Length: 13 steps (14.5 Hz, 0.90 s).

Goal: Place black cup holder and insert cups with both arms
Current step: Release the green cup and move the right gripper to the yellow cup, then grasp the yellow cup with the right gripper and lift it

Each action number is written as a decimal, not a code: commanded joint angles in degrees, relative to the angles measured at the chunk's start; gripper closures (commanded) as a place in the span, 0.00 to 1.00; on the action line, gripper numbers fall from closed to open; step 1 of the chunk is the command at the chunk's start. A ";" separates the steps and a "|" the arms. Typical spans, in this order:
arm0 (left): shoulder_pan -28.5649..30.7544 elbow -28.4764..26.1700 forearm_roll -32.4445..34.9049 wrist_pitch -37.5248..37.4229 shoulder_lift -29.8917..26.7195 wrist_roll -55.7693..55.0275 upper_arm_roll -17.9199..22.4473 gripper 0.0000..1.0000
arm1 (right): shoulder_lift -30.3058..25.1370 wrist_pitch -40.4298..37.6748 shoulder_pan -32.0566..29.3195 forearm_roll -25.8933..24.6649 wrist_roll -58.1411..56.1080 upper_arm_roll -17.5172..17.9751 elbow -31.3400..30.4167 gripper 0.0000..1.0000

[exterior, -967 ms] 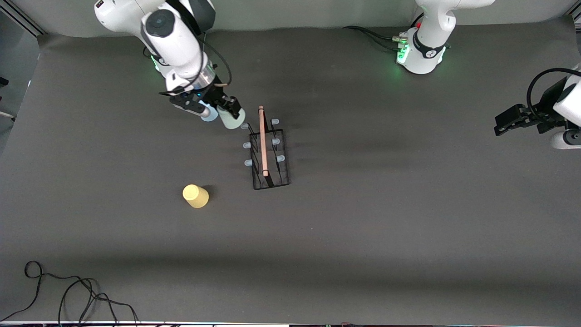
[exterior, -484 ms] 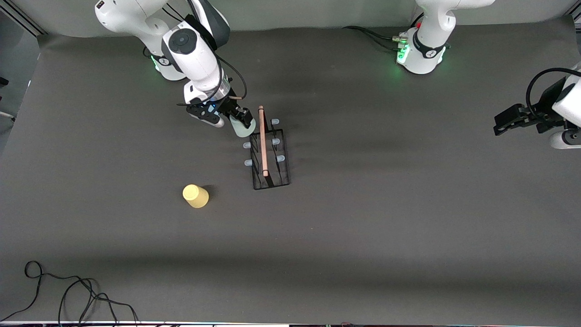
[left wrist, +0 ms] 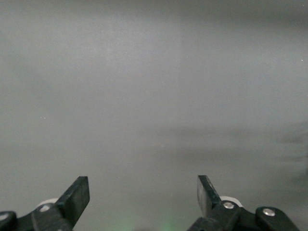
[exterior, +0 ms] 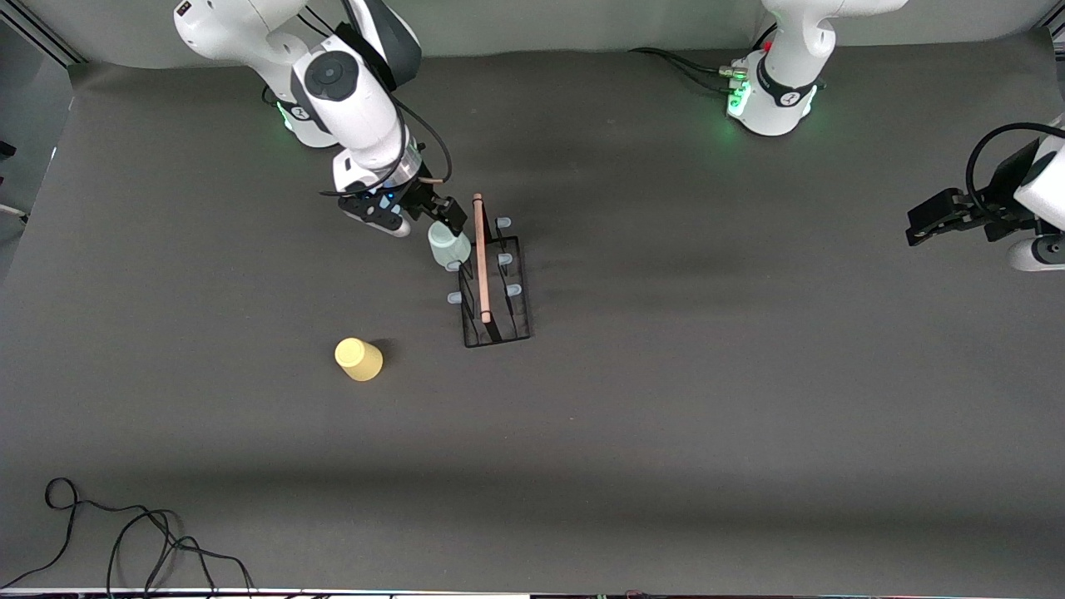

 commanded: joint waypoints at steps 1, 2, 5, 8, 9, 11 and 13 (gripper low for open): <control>-0.40 -1.09 0.44 -0.85 -1.70 0.58 0.38 0.00 | 3.33 -10.14 -0.71 -0.24 -13.65 -8.20 10.10 0.02; -0.40 -1.09 0.44 -1.03 -1.70 0.58 0.38 0.00 | 6.14 -10.77 -0.71 -0.24 -18.66 -11.11 13.09 0.02; -0.31 -1.18 0.53 -1.03 -1.70 0.58 0.38 0.00 | 17.11 -10.69 -0.88 0.46 -28.70 -17.62 21.26 0.02; -0.31 -1.27 0.53 -1.03 -1.62 0.58 0.38 0.00 | 27.05 -8.33 -4.03 1.34 -35.04 -19.22 27.43 0.02; -0.31 -1.27 0.53 -0.94 -1.62 0.58 0.38 0.00 | 29.08 -8.06 -5.27 3.26 -36.37 -19.05 28.93 0.02; -0.40 -1.36 0.53 -1.03 -1.62 0.58 0.38 0.00 | 31.73 -8.06 -6.24 10.01 -41.71 -19.22 30.43 0.02; -0.40 -1.45 0.53 -1.03 -1.62 0.58 0.38 0.00 | 33.75 -6.83 -7.38 14.86 -45.16 -19.31 30.09 0.02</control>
